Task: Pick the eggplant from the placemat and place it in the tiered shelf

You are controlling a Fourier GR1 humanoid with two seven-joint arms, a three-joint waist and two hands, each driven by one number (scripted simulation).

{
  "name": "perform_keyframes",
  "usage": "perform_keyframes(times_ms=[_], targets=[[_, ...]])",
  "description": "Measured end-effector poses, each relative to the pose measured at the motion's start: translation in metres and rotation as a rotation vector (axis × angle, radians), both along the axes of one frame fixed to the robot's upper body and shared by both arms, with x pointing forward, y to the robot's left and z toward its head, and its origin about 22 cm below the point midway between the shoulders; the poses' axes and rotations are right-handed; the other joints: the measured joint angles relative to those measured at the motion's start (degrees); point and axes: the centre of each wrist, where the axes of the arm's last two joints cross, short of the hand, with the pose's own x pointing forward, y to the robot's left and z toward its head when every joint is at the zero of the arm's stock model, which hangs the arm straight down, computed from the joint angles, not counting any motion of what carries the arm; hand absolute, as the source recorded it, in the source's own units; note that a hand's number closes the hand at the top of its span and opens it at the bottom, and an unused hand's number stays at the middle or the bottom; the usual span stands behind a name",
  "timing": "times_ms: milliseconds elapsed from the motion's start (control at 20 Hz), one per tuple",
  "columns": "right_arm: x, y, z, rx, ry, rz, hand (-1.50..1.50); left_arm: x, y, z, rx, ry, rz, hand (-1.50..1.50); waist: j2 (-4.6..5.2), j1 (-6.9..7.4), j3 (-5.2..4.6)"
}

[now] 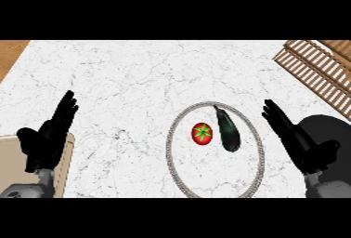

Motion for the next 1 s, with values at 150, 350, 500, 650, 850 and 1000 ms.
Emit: perform_keyframes(times_ms=[150,350,500,650,850,1000], targets=[[0.025,0.03,0.014,-0.038,-0.011,-0.054,1.5,-0.004,0.008,-0.004,-0.005,0.016,0.014,0.0,0.11,0.12,0.97],[0.056,0.055,0.028,-0.187,-0.003,-0.216,1.5,-0.005,0.03,-0.002,0.01,0.045,0.03,0.0,0.44,0.94,1.01],[0.06,0.032,0.02,-0.394,0.005,-0.45,-1.5,-0.008,0.033,-0.007,0.001,0.082,0.036,0.0,0.41,0.33,0.92],[0.061,0.071,0.007,-0.463,0.002,-0.566,-1.5,-0.012,0.037,-0.012,-0.01,0.11,0.027,0.0,0.2,0.55,1.21],[0.07,0.143,0.009,-0.519,0.031,-0.6,-1.5,-0.012,0.045,-0.012,-0.023,0.129,0.027,0.0,-0.01,0.36,1.48],[0.082,0.166,0.018,-0.647,0.055,-0.602,-1.5,-0.012,0.051,-0.01,-0.023,0.137,0.038,0.0,-0.33,-0.3,1.47]])
